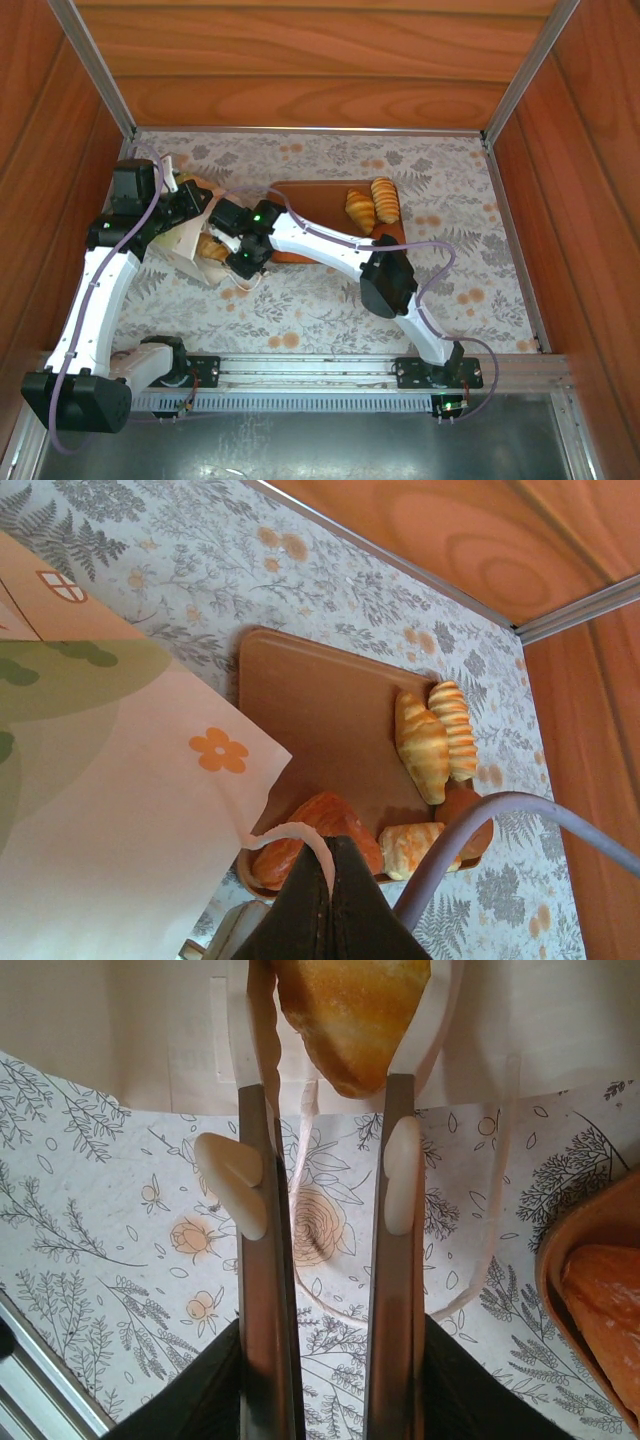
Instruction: Take the fake bread out of the paper bag
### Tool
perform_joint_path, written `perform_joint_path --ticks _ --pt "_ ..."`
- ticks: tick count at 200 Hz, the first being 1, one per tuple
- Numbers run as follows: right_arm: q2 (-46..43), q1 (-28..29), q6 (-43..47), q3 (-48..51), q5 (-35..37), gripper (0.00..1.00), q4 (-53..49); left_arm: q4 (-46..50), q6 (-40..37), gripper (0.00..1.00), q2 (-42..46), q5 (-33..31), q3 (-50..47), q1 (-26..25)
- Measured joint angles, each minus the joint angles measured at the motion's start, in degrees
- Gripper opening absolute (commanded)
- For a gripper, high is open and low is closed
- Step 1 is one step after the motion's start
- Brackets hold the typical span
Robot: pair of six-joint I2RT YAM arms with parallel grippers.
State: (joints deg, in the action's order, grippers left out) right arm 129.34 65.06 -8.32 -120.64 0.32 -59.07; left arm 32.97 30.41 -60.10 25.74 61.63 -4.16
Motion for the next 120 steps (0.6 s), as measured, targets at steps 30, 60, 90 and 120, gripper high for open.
perform_joint_path --ticks 30,60,90,120 --pt "-4.4 0.0 -0.5 3.5 0.1 0.35 1.2 0.0 0.0 0.0 0.0 0.0 0.0 0.0" --pt "-12.5 0.0 -1.4 9.5 0.1 0.35 2.9 0.0 0.0 0.0 0.0 -0.1 0.0 0.0" --pt "-20.7 0.0 -1.9 16.2 0.6 0.35 4.3 0.0 0.0 0.0 0.0 -0.2 0.0 0.0" --pt "-26.9 0.0 -2.1 22.9 0.7 0.34 4.8 -0.1 0.0 0.0 0.0 -0.7 0.2 0.0"
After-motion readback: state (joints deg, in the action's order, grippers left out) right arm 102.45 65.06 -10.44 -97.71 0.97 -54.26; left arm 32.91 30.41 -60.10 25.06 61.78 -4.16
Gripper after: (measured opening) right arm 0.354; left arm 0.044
